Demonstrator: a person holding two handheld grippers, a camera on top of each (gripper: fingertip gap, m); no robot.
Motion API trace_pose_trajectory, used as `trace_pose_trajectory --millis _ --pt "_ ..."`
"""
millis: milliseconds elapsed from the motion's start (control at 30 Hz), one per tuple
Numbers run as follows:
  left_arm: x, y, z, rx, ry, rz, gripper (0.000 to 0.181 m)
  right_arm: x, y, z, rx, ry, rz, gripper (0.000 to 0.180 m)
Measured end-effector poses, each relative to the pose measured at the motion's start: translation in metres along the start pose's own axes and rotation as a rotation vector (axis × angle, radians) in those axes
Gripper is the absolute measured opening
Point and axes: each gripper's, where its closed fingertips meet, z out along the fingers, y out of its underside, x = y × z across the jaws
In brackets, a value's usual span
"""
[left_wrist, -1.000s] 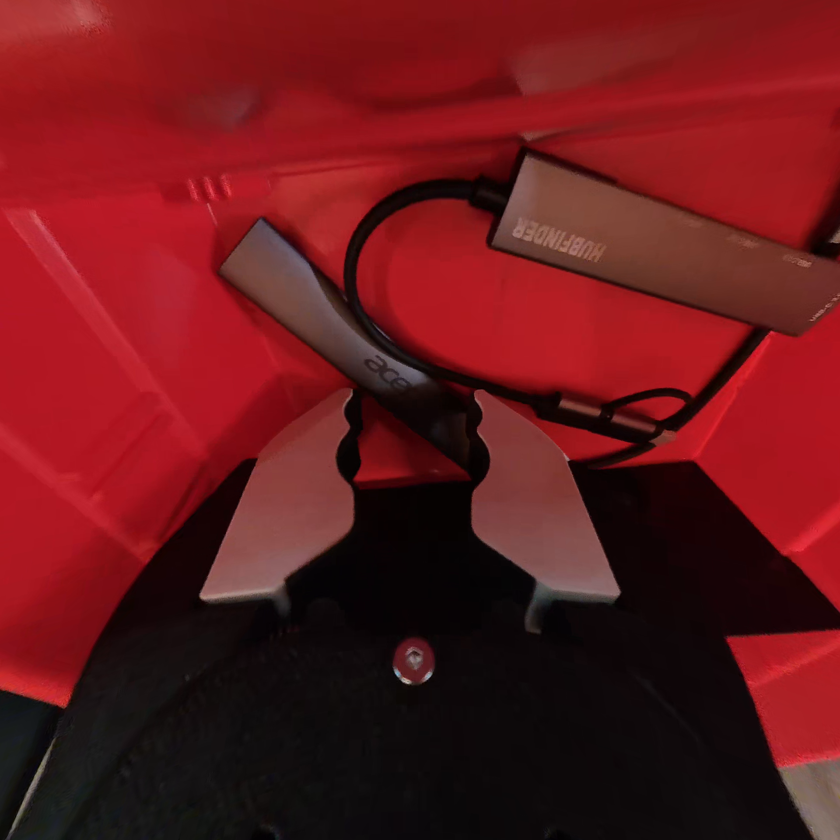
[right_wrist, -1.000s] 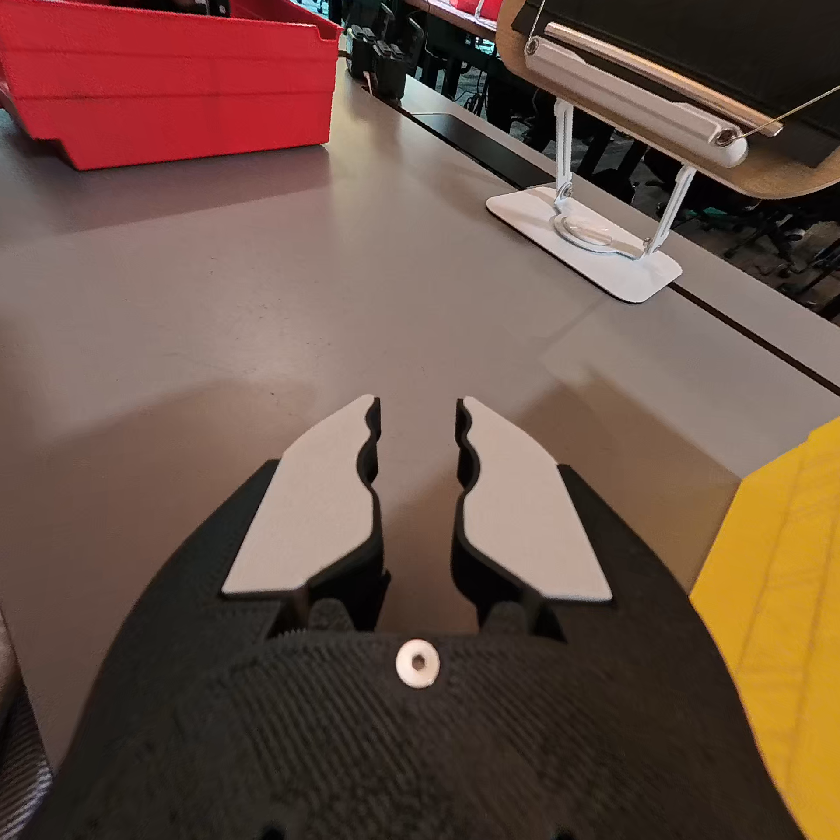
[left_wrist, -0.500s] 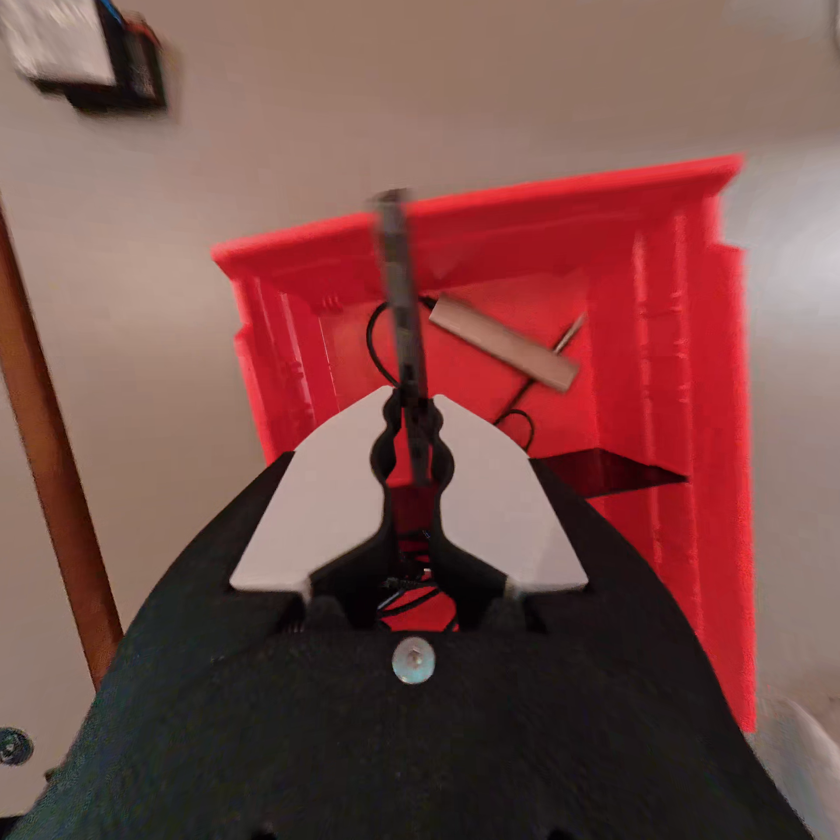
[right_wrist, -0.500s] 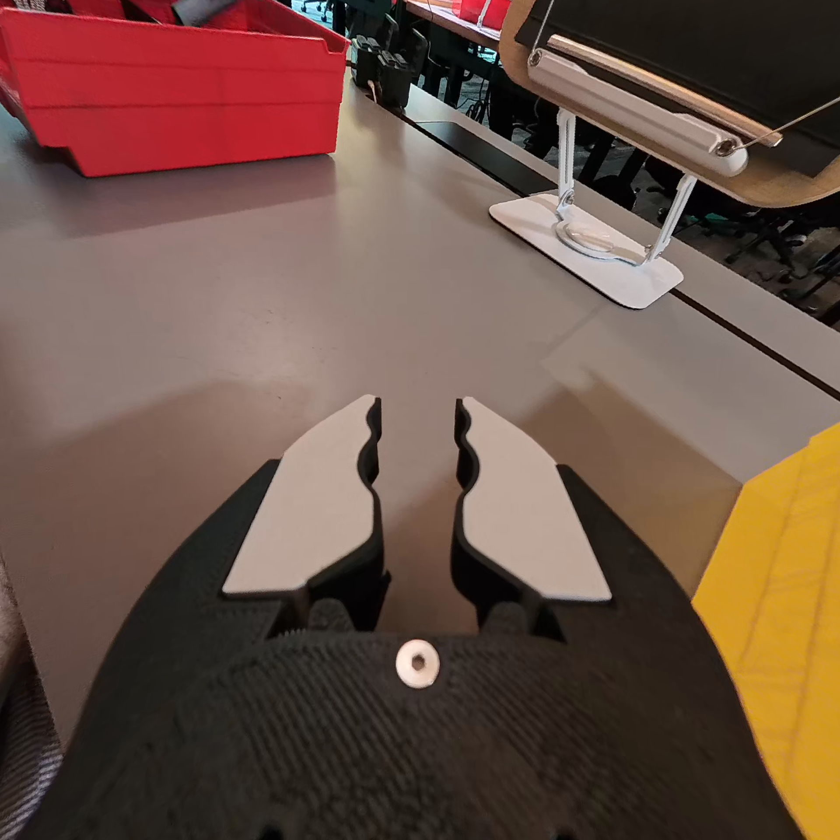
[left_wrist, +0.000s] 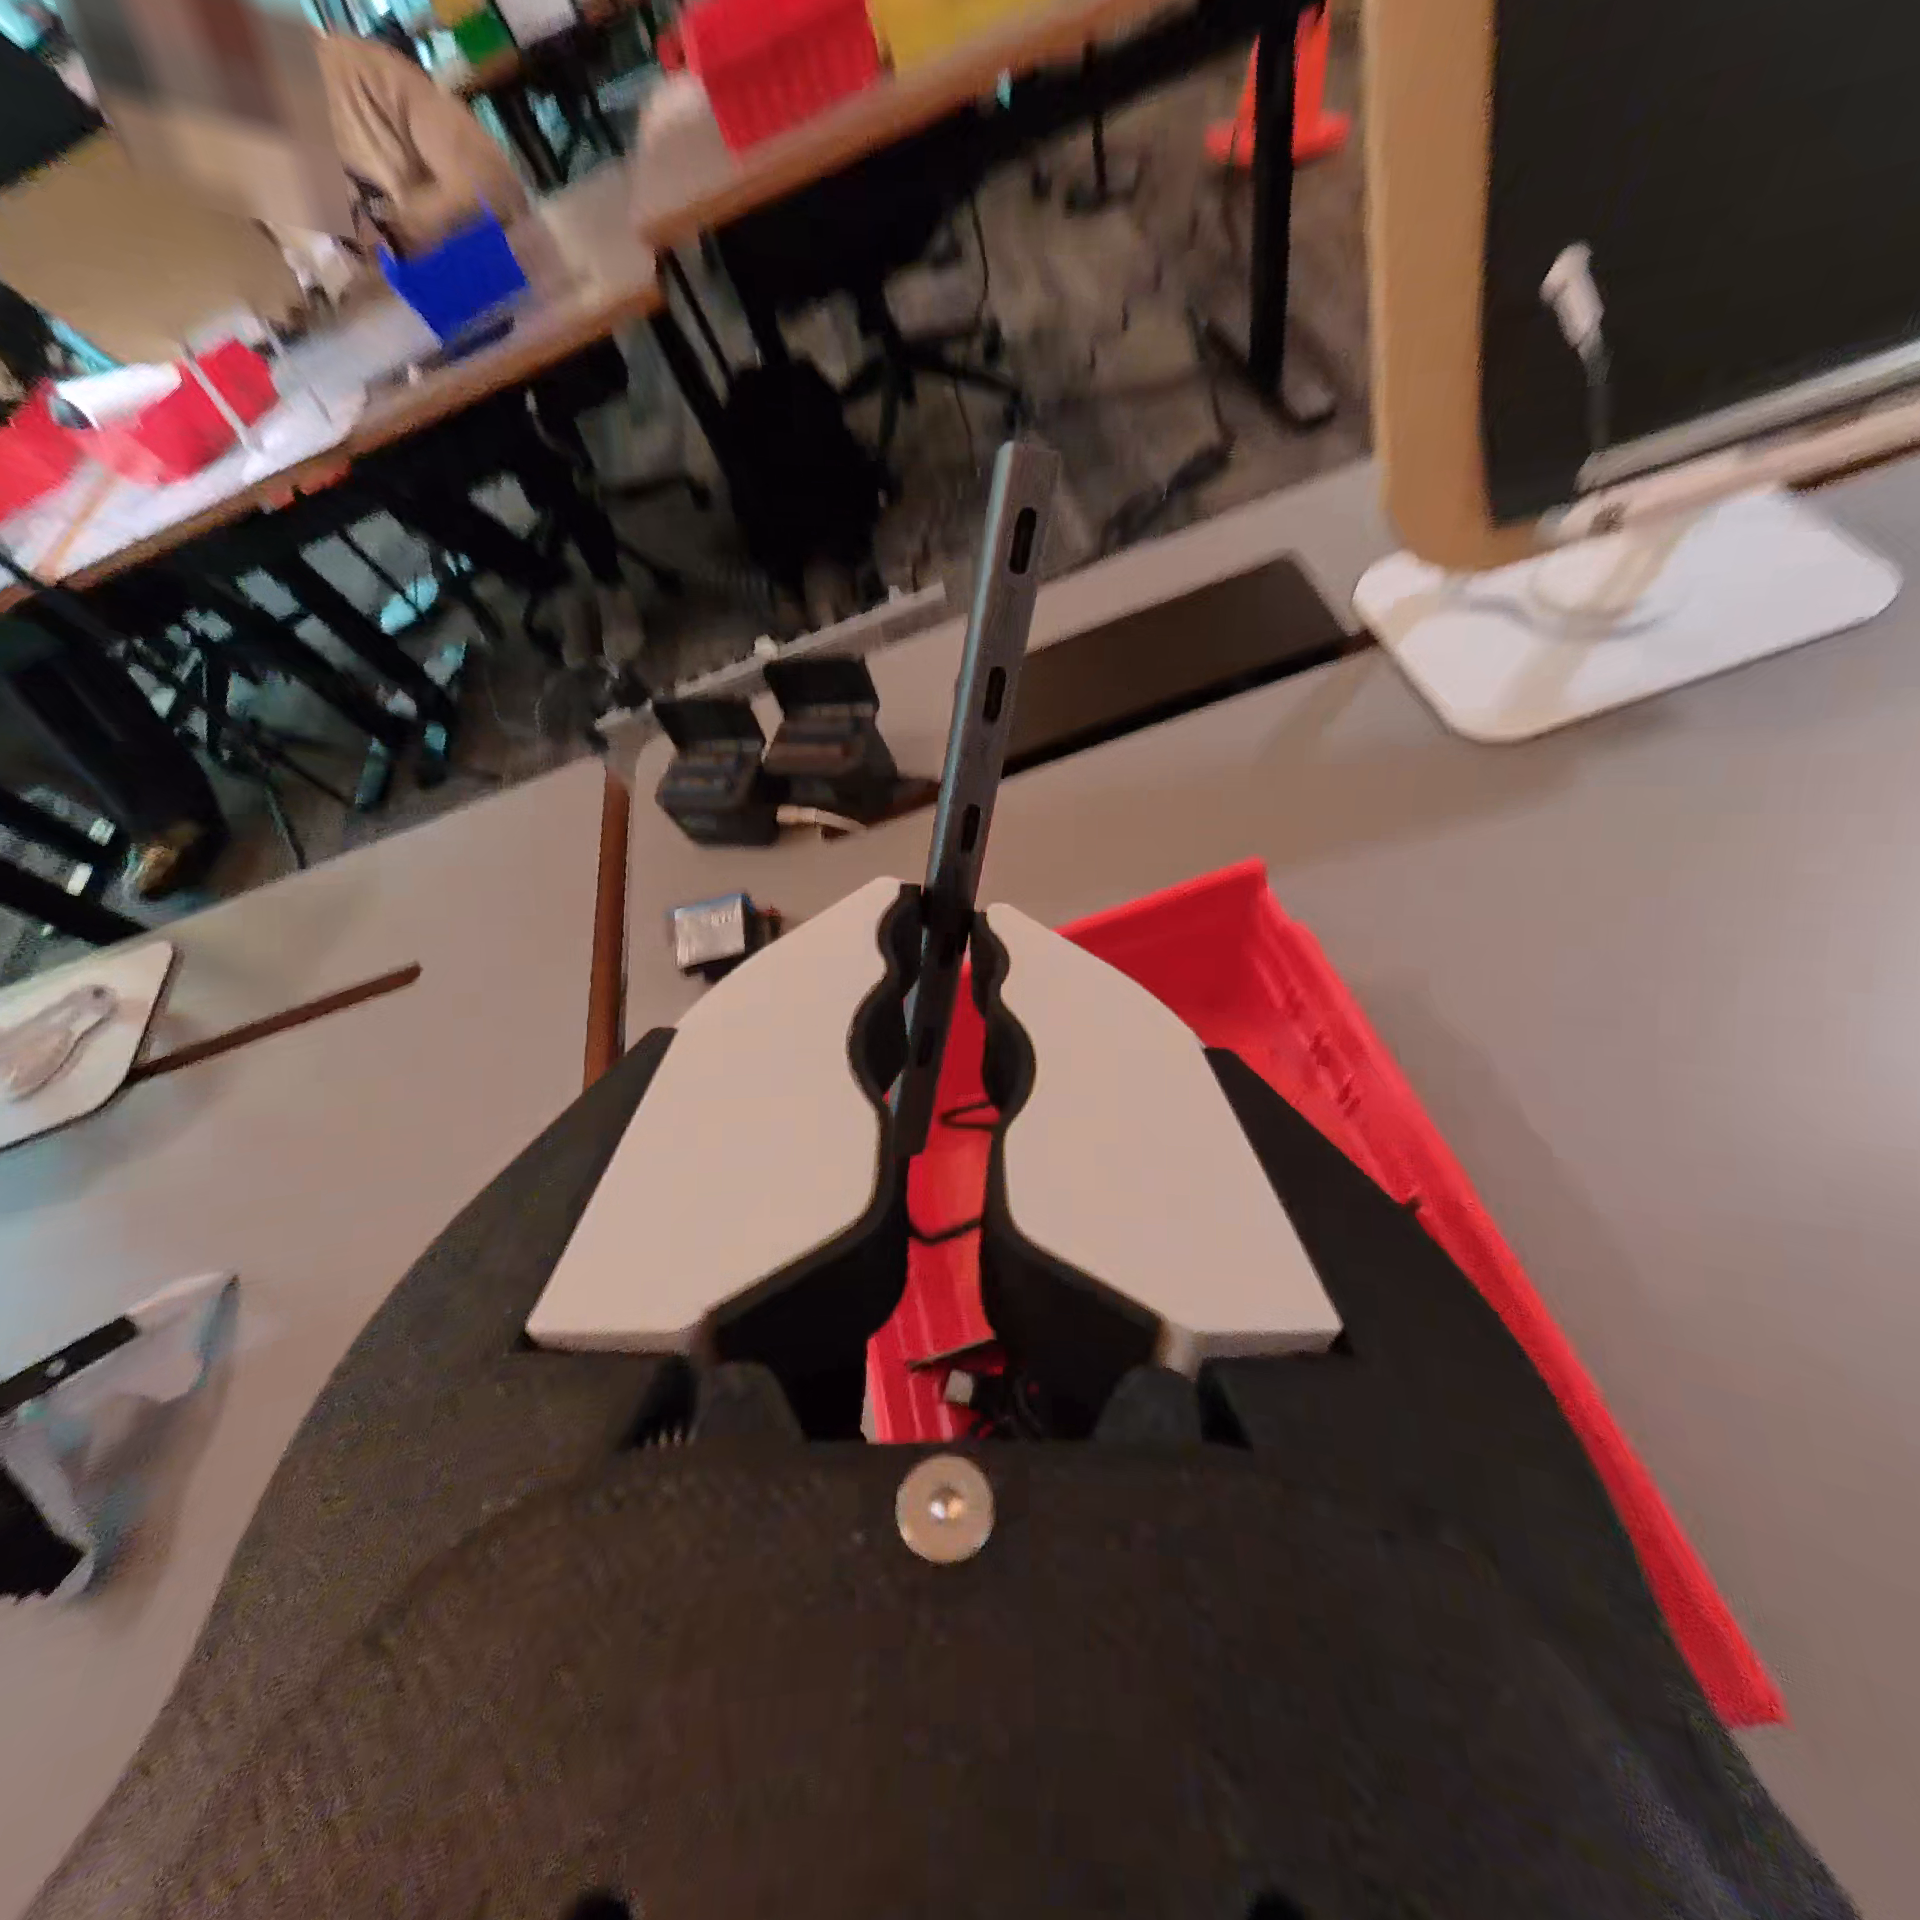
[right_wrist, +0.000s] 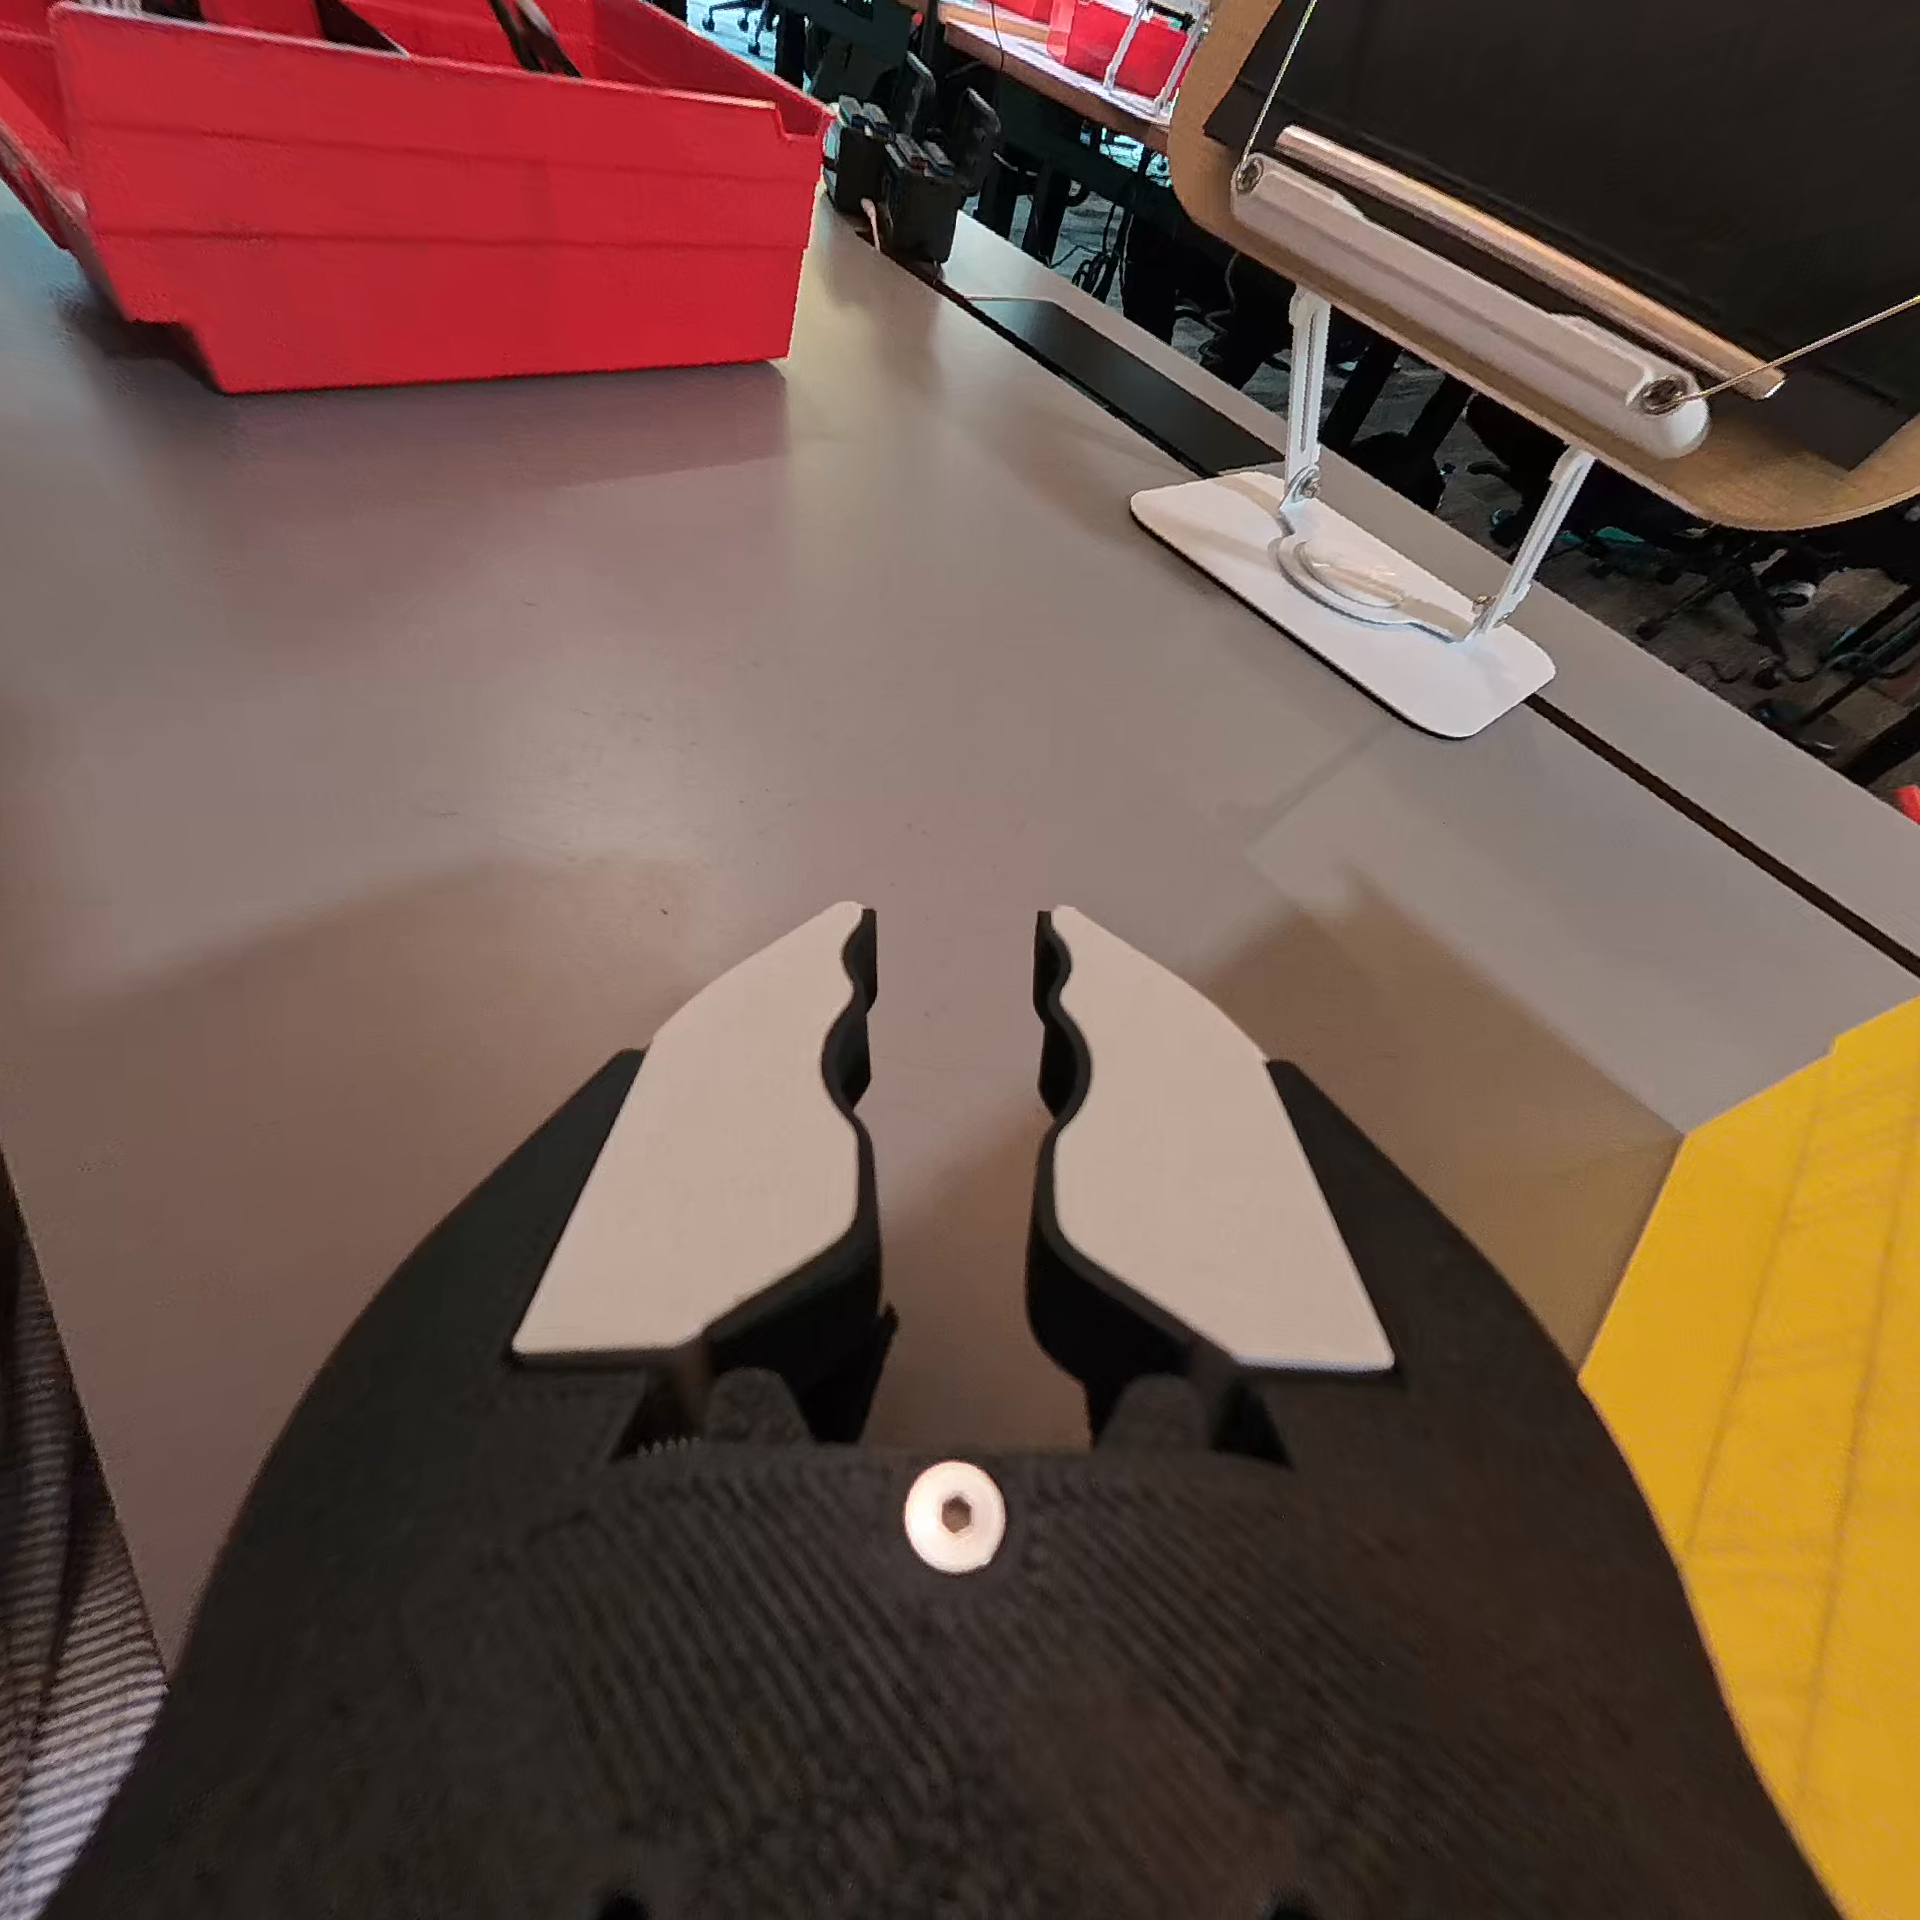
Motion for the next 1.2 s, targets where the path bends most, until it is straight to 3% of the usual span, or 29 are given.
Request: trace_pose_trajectory --millis 33,267,433,667,833,967,1100,1200 --pt "0.003 -0.009 -0.009 0.044 0.019 -0.018 0.011 0.000 -0.001 0.000 0.003 -0.001 0.003 0.029" --pt "0.077 -0.039 -0.050 0.231 0.227 -0.044 0.010 -0.005 -0.003 0.001 0.009 -0.010 -0.001 0.028" --pt "0.169 -0.046 -0.066 0.357 0.405 -0.006 0.011 -0.007 -0.012 0.000 0.061 -0.024 0.034 0.028" --pt "0.312 -0.009 -0.042 0.323 0.683 0.042 0.010 -0.004 -0.040 -0.009 0.222 -0.027 0.210 0.028" --pt "0.393 0.018 -0.037 0.293 0.918 -0.108 0.011 0.015 -0.062 -0.022 0.396 0.046 0.453 0.040" --pt "0.445 0.038 -0.039 0.292 0.957 -0.141 0.011 0.008 -0.069 -0.021 0.435 0.028 0.556 0.045" --pt "0.490 0.063 -0.043 0.232 0.973 -0.035 0.011 -0.005 -0.079 -0.022 0.491 -0.053 0.641 0.056" --pt "0.506 0.066 -0.050 0.249 0.974 0.038 0.011 -0.006 -0.070 -0.015 0.439 -0.040 0.660 0.055"
